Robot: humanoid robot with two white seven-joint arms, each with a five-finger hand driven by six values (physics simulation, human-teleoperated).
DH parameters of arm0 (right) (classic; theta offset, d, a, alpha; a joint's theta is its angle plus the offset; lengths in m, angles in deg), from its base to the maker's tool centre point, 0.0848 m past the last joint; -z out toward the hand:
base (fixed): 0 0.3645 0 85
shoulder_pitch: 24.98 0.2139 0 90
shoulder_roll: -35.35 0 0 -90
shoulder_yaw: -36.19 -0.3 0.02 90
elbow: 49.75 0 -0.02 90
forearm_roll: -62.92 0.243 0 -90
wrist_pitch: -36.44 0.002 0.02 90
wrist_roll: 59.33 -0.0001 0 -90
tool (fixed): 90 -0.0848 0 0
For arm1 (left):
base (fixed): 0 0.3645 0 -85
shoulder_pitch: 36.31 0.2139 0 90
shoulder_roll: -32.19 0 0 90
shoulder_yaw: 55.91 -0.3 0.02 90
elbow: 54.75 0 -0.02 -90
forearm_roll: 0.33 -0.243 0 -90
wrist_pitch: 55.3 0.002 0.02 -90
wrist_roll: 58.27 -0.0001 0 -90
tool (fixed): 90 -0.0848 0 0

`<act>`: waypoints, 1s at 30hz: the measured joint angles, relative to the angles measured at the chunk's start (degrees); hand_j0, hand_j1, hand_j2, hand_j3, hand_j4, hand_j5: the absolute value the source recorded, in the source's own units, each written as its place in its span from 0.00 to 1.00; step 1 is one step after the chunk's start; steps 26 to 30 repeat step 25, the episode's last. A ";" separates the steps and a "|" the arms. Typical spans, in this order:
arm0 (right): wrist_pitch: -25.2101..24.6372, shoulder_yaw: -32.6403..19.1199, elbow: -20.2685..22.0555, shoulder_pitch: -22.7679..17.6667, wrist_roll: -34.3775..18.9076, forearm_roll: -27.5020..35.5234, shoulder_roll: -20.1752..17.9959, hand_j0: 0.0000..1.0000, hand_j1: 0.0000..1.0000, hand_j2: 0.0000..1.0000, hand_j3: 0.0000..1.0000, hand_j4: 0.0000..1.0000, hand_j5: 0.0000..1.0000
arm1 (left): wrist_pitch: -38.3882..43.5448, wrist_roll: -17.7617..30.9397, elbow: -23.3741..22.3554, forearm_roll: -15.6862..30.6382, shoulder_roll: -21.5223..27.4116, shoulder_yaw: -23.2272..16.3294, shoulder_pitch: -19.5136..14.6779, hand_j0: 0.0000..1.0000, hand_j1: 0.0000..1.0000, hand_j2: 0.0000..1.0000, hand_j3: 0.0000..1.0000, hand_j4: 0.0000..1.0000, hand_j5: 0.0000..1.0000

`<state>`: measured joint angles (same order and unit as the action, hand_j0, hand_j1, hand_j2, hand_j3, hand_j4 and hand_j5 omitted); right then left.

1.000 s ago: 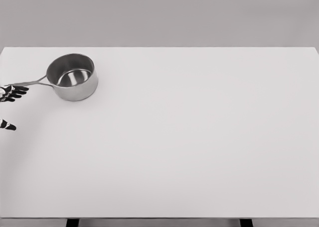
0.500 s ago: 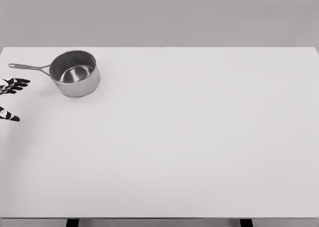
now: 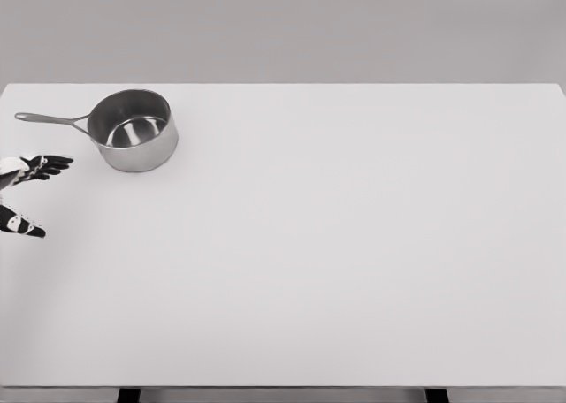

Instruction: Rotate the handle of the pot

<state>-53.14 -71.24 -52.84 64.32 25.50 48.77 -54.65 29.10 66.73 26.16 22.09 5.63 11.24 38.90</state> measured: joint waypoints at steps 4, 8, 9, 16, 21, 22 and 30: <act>0.00 0.01 0.00 0.00 0.00 0.00 0.00 1.00 1.00 1.00 1.00 1.00 1.00 | -6.52 0.02 4.87 1.59 0.62 5.39 8.11 1.00 1.00 1.00 1.00 1.00 1.00; 0.01 0.00 0.01 0.00 0.00 0.00 0.00 1.00 1.00 1.00 1.00 1.00 1.00 | -16.83 0.02 10.82 3.12 0.73 11.82 14.62 1.00 1.00 1.00 1.00 1.00 1.00; 0.00 0.00 0.01 0.00 0.00 0.00 0.00 1.00 1.00 1.00 1.00 1.00 1.00 | -19.36 0.01 12.39 3.50 0.68 13.07 14.71 1.00 1.00 1.00 1.00 1.00 1.00; 0.01 0.01 0.02 0.00 0.00 0.00 0.00 1.00 1.00 1.00 1.00 1.00 1.00 | -28.36 0.01 21.01 5.68 -2.38 19.11 12.78 1.00 1.00 1.00 1.00 1.00 1.00; 0.00 -0.01 0.02 0.00 0.00 0.01 0.00 1.00 1.00 1.00 1.00 1.00 1.00 | -29.32 0.02 22.08 5.48 -5.61 19.31 11.63 1.00 1.00 1.00 1.00 1.00 1.00; -0.01 -0.01 0.02 0.00 0.00 0.00 0.00 1.00 1.00 1.00 1.00 1.00 1.00 | -29.38 0.02 22.15 5.42 -5.97 19.29 11.63 1.00 1.00 1.00 1.00 1.00 1.00; -0.01 0.01 0.01 0.00 0.00 0.00 0.00 1.00 1.00 1.00 1.00 1.00 1.00 | -29.49 0.02 22.27 5.24 -6.56 19.15 11.63 1.00 1.00 1.00 1.00 1.00 1.00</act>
